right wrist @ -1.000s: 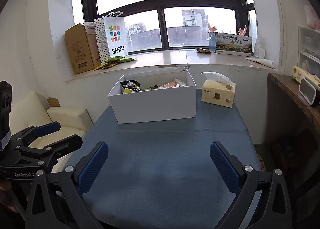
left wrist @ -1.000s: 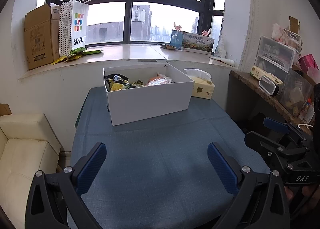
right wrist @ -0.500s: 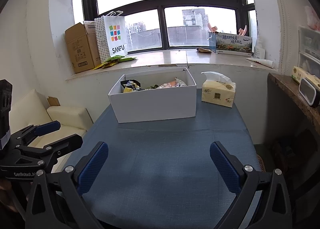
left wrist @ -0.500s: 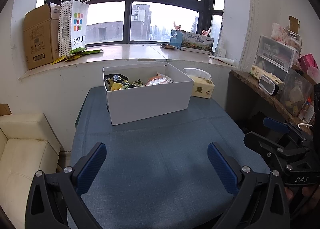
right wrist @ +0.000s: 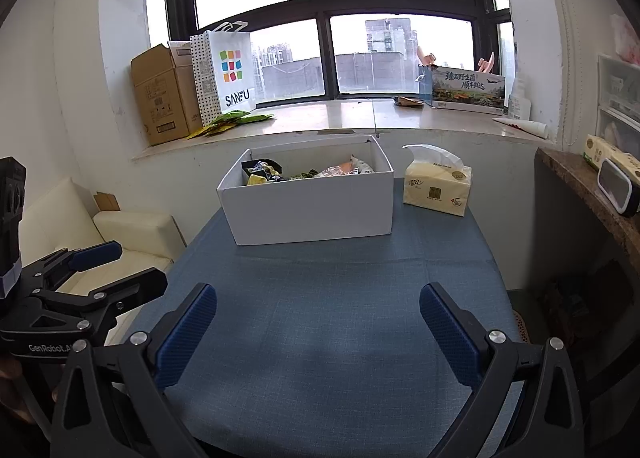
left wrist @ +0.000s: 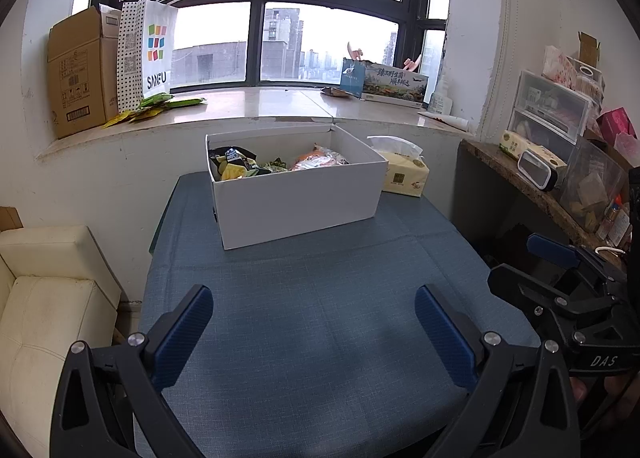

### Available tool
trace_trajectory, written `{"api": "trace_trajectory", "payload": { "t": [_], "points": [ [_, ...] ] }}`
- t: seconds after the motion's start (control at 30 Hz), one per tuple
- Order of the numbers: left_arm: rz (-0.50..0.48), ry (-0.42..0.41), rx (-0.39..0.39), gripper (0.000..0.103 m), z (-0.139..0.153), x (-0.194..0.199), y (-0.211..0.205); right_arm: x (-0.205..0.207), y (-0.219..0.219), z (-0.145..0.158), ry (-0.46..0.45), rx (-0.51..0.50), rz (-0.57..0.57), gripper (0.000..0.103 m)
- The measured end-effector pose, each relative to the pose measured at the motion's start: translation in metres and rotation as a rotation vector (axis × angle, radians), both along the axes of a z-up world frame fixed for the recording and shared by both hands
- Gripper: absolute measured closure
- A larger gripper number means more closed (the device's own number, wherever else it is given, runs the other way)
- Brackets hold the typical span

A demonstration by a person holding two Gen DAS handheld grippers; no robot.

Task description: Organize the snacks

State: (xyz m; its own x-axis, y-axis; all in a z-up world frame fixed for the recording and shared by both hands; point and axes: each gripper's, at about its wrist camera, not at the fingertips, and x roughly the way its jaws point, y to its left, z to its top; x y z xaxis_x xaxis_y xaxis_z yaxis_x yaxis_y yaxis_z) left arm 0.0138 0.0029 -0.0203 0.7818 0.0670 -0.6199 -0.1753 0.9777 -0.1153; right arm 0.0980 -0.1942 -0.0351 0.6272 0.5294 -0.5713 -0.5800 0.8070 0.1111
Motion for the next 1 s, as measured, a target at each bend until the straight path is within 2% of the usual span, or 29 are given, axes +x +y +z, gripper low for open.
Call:
{"api": "trace_trajectory", "payload": {
  "t": [1.0],
  "points": [
    [-0.022, 0.008, 0.006, 0.0, -0.0012, 0.0003, -0.0039, -0.001, 0.001, -0.001, -0.005, -0.003, 0.01, 0.0]
  ]
}}
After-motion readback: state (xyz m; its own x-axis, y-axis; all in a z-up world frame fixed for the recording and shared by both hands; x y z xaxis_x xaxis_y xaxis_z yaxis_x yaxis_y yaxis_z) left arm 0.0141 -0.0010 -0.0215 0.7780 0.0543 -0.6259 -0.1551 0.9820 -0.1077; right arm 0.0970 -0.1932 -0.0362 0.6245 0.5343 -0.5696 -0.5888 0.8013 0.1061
